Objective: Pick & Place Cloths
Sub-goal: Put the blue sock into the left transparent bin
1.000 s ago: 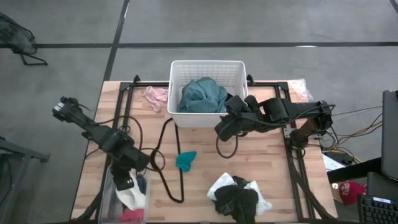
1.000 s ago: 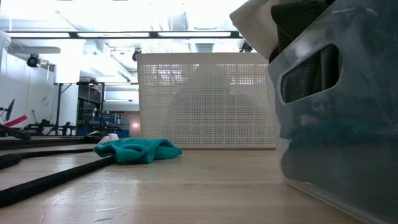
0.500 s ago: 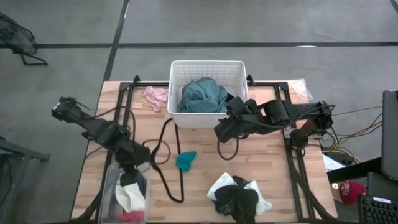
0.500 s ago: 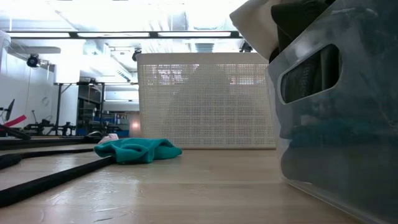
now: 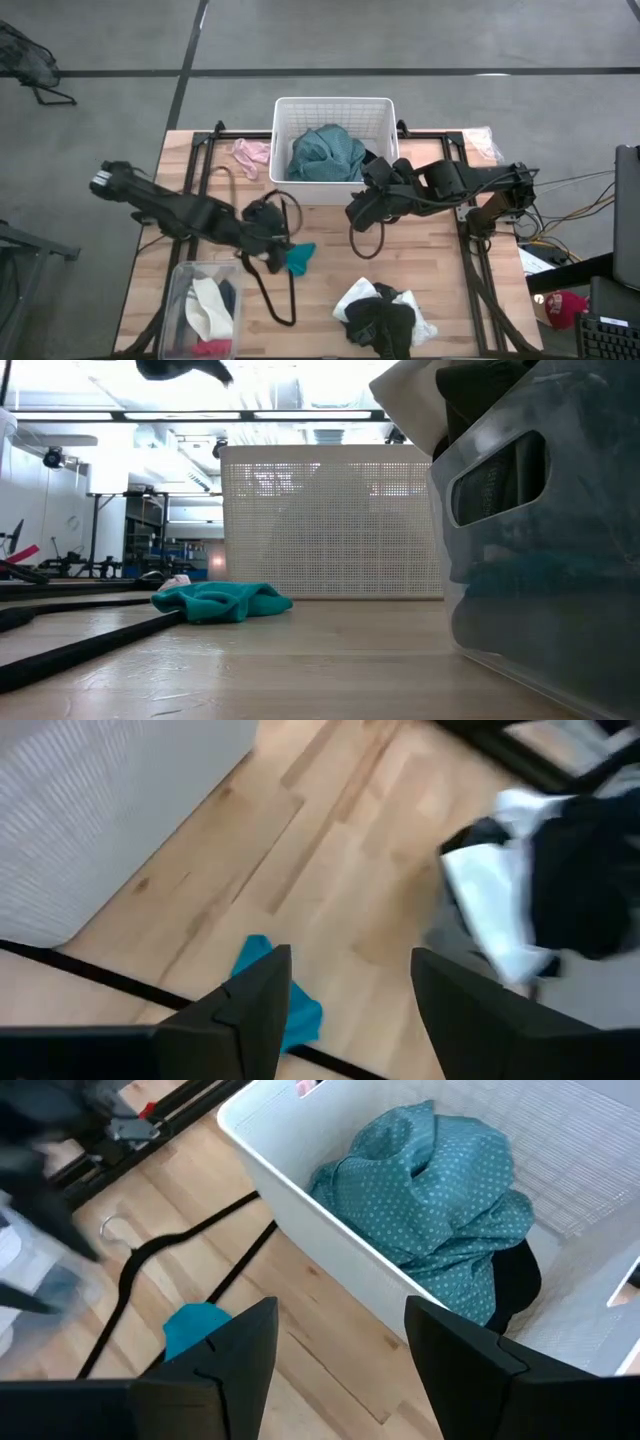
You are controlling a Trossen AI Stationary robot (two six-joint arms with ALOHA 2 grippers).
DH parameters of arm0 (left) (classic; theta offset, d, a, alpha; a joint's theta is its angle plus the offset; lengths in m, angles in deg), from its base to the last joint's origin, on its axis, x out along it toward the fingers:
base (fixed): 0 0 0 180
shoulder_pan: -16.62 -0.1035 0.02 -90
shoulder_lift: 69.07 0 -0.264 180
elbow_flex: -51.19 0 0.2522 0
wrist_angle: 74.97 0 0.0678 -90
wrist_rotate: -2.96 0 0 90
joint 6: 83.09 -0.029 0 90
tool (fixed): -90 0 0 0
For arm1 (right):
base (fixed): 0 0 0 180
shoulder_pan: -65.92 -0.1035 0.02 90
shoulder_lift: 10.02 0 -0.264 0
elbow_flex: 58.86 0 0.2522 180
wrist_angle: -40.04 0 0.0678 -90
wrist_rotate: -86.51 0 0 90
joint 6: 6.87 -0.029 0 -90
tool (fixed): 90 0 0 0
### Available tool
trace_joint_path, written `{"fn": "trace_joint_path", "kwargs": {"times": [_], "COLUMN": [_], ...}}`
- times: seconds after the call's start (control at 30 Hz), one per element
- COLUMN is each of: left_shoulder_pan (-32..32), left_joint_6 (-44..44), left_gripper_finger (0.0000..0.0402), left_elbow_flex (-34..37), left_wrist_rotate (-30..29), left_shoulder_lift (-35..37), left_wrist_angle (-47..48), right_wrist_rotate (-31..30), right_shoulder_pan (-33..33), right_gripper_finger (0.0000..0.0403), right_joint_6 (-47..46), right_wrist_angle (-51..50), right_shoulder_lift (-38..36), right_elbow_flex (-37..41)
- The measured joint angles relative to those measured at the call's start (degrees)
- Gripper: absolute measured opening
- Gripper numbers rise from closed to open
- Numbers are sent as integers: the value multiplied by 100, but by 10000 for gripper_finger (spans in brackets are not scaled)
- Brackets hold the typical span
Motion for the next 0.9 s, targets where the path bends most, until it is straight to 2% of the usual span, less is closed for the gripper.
{"fn": "trace_joint_path", "kwargs": {"times": [0.4, 0.9], "left_shoulder_pan": [-120, -299], "left_joint_6": [1328, 1237], "left_gripper_finger": [213, 213], "left_elbow_flex": [447, 439], "left_wrist_rotate": [-187, 654], "left_shoulder_lift": [-1388, -2796], "left_wrist_angle": [-101, -444], "right_wrist_rotate": [77, 95], "right_shoulder_pan": [0, 0], "right_gripper_finger": [190, 169], "right_joint_6": [299, 538], "right_wrist_angle": [2, 2], "right_shoulder_lift": [-22, -44], "right_elbow_flex": [0, 0]}}
